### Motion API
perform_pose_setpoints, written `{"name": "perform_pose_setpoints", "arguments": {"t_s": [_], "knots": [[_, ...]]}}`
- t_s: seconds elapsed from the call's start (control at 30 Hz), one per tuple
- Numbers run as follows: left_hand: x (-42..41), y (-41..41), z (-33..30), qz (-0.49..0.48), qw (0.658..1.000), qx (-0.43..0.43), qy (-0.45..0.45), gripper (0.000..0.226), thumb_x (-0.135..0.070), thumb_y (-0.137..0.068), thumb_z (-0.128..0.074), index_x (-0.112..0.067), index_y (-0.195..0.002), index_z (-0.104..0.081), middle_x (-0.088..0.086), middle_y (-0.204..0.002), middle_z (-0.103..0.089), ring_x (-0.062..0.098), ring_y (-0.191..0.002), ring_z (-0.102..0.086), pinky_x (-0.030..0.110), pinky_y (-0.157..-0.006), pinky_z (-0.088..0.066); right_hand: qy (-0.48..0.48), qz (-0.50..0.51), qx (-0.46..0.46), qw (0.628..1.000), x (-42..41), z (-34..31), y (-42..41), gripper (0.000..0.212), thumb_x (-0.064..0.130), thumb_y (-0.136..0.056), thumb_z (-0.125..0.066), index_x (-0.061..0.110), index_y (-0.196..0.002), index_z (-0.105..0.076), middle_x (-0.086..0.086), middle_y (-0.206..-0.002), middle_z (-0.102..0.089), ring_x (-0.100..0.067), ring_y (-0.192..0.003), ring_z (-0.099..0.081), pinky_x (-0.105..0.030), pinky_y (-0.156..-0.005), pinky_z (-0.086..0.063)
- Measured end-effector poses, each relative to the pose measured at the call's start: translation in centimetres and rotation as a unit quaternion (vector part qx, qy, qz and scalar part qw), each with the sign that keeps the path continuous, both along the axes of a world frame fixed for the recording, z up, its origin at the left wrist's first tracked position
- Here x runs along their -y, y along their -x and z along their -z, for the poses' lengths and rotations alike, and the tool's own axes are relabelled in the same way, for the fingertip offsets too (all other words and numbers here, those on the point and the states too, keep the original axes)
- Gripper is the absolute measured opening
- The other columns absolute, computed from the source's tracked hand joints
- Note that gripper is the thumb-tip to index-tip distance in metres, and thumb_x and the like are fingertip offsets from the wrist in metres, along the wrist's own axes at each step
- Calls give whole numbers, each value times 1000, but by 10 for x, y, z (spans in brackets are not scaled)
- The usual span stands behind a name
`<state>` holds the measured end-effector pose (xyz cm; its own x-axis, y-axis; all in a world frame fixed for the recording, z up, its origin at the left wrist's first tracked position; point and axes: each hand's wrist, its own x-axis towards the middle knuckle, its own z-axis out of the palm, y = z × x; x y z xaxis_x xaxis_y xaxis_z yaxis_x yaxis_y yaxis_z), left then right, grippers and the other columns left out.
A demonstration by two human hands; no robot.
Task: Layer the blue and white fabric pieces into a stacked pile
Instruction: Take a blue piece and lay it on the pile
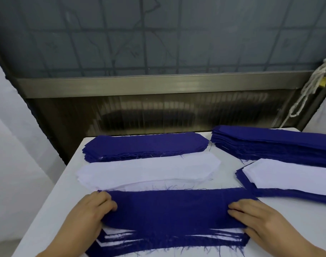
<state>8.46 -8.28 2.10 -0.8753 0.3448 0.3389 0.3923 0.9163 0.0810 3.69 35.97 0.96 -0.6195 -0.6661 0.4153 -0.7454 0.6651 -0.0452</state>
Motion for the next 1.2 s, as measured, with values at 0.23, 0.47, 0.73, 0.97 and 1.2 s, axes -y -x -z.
{"name": "perform_pose_setpoints", "arguments": {"t_s": [0.23, 0.47, 0.73, 0.97, 1.2], "knots": [[17, 1, 9, -44, 998, -52, -1, 44, -6, -61, -23, -17, -67, -66, -3, -74, -60, 10, -70, -37, 30, -63, -33, -11, 3, 62, 998, -1, -7, -4, 50, 47, -99, -33, 24, -102, -78, 11, -110, -69, -4, -99, -62, -18, -86, -47], [35, 8, -6, -57, 998, -13, 12, 49, 12, -45, -40, -32, -63, -47, -18, -65, -50, 6, -66, -36, 20, -62, -32, 15, 14, 96, 995, 13, -17, -1, 35, 49, -94, -48, 28, -103, -74, 18, -104, -64, 4, -93, -58, -14, -82, -47], [-64, 22, -1, -12, 989, 115, -91, 7, -34, -91, -53, -35, -84, -52, -21, -87, -50, -3, -80, -46, 13, -70, -40, -3, 38, 164, 986, 56, -8, 19, 4, 34, -92, -61, 31, -95, -62, 24, -89, -49, 7, -78, -47, -14, -69, -45], [-31, 23, 12, -87, 984, 150, -38, 33, -55, -89, -49, -31, -69, -40, -16, -74, -47, -1, -69, -45, 15, -61, -39, -61, 156, 179, 969, 12, -9, 38, 18, 38, -94, -54, 34, -79, -45, 19, -74, -46, 1, -68, -45, -16, -62, -39], [-50, 92, -10, -104, 990, 83, -44, 9, -37, -93, -53, -31, -90, -58, -16, -89, -52, 4, -79, -49, 20, -72, -46, -6, 143, 180, 973, 61, -22, 99, 8, 36, -95, -55, 32, -88, -54, 16, -88, -52, -1, -80, -51, -15, -68, -42]]}}
